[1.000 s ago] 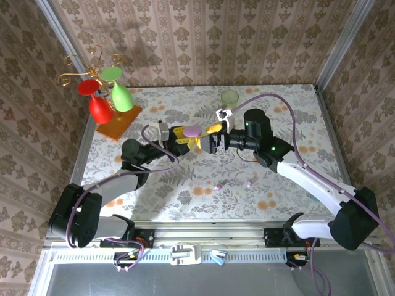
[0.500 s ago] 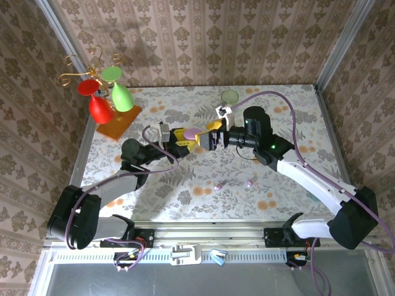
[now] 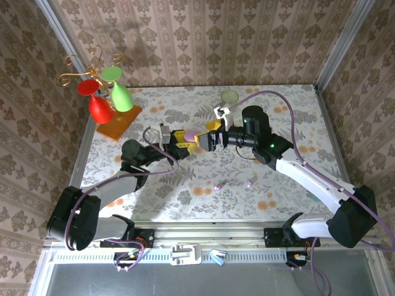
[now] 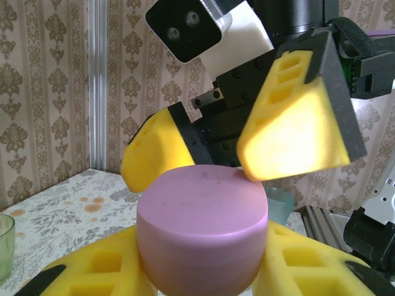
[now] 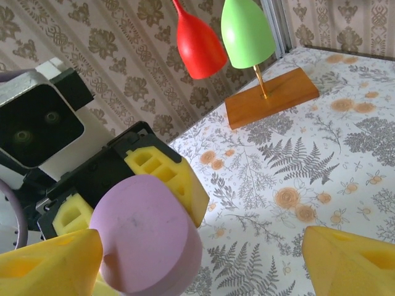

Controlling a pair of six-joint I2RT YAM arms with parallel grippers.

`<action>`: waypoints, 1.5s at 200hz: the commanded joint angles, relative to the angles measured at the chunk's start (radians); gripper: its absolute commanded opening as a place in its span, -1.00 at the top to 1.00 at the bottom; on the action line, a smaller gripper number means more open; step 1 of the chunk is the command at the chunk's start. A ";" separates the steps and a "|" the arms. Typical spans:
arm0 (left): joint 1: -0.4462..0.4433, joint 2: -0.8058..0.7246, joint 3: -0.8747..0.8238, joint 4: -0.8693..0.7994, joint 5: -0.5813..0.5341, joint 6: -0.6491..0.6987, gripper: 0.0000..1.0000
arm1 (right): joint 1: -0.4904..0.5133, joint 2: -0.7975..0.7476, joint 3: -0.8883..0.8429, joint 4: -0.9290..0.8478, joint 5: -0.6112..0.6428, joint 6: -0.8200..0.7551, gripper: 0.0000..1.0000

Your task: Insert the wireless bluetooth earbuds into the charging case

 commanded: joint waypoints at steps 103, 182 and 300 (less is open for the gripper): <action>0.000 -0.044 0.004 -0.056 -0.002 0.052 0.60 | 0.009 0.048 0.039 -0.068 0.105 -0.051 -0.76; -0.001 -0.042 0.001 -0.041 0.027 0.053 0.61 | 0.008 0.050 0.056 -0.057 0.213 -0.033 -0.71; 0.001 -0.039 -0.011 -0.047 0.032 0.092 0.62 | -0.005 0.065 0.104 -0.051 0.225 -0.007 -0.71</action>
